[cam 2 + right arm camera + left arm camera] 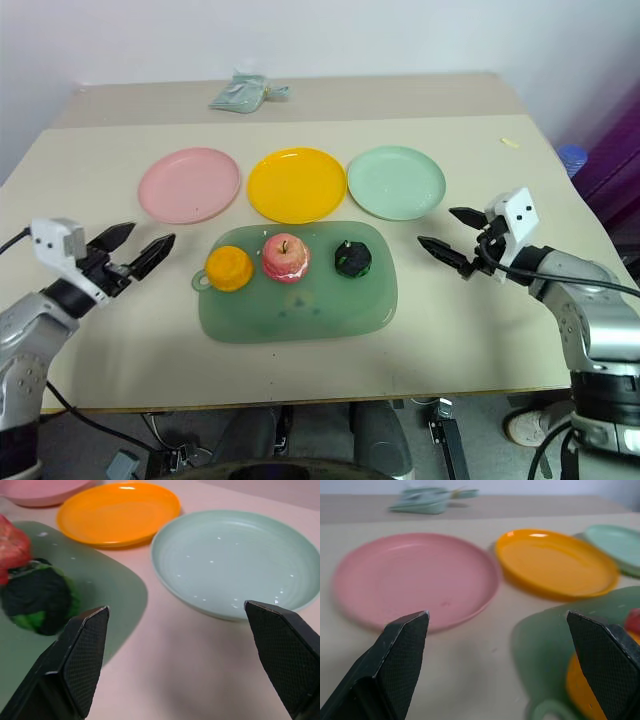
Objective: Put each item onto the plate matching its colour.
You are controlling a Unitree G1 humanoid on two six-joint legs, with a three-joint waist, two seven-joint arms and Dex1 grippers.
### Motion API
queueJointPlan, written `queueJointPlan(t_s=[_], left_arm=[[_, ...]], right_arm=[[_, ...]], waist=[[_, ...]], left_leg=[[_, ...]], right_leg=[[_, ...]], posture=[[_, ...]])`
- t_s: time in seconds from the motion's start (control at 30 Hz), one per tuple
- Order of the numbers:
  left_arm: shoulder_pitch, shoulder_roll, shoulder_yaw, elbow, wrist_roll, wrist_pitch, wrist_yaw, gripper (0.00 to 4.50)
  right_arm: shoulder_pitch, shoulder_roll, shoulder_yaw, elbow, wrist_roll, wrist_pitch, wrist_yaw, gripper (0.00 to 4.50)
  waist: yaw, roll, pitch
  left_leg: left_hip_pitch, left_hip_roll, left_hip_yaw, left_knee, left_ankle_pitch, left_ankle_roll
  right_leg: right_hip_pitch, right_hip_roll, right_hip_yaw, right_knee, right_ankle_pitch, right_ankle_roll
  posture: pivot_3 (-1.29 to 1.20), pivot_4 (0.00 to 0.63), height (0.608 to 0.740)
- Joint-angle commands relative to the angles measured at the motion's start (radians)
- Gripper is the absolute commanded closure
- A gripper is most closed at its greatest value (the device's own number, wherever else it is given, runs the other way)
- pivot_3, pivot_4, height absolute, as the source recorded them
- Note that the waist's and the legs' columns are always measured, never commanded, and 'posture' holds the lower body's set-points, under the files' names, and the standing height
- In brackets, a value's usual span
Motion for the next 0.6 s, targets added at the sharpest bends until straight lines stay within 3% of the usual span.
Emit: queueJointPlan(t_s=[0.03, 0.13, 0.3, 0.57, 0.6], left_arm=[[-0.038, 0.054, -0.045, -0.012, -0.055, 0.026, -0.113, 0.0], [-0.049, 0.108, -0.097, -0.026, -0.072, 0.048, -0.209, 0.0], [-0.077, 0.224, -0.266, 0.013, 0.104, -0.02, -0.299, 0.0], [-0.139, 0.234, -0.373, 0.09, 0.198, -0.036, -0.335, 0.0], [-0.152, 0.229, -0.382, 0.107, 0.21, -0.034, -0.331, 0.26]], right_arm=[[0.033, 0.004, -0.034, -0.135, 0.062, 0.036, -0.012, 0.1], [0.067, 0.002, -0.025, -0.223, 0.111, 0.076, -0.007, 0.1], [0.051, 0.022, 0.054, -0.331, 0.165, 0.121, -0.007, 0.1], [0.039, 0.069, 0.167, -0.394, 0.153, 0.137, -0.059, 0.1], [0.039, 0.072, 0.179, -0.403, 0.151, 0.139, -0.067, 0.03]], waist=[[-0.002, 0.0, 0.0], [-0.004, 0.0, 0.0], [-0.003, 0.0, 0.0], [-0.001, 0.0, 0.0], [-0.001, 0.0, 0.0]], left_leg=[[0.0, 0.0, 0.0, 0.0, 0.0, 0.0], [0.0, 0.0, 0.0, 0.0, 0.0, 0.0], [0.0, 0.0, 0.0, 0.0, 0.0, 0.0], [0.0, 0.0, 0.0, 0.0, 0.0, 0.0], [-0.001, 0.0, 0.0, 0.0, 0.0, 0.0]], right_leg=[[0.0, 0.0, 0.0, 0.0, 0.0, 0.0], [0.0, 0.001, 0.0, 0.0, 0.0, 0.0], [0.0, 0.001, 0.0, 0.0, 0.0, 0.0], [-0.001, 0.001, 0.0, 0.0, 0.0, 0.0], [-0.001, 0.001, 0.0, 0.0, 0.0, 0.0]], posture=[[0.0, 0.15, 0.74], [0.0, 0.15, 0.74], [0.0, 0.15, 0.74], [0.0, 0.15, 0.74], [0.0, 0.15, 0.74]])
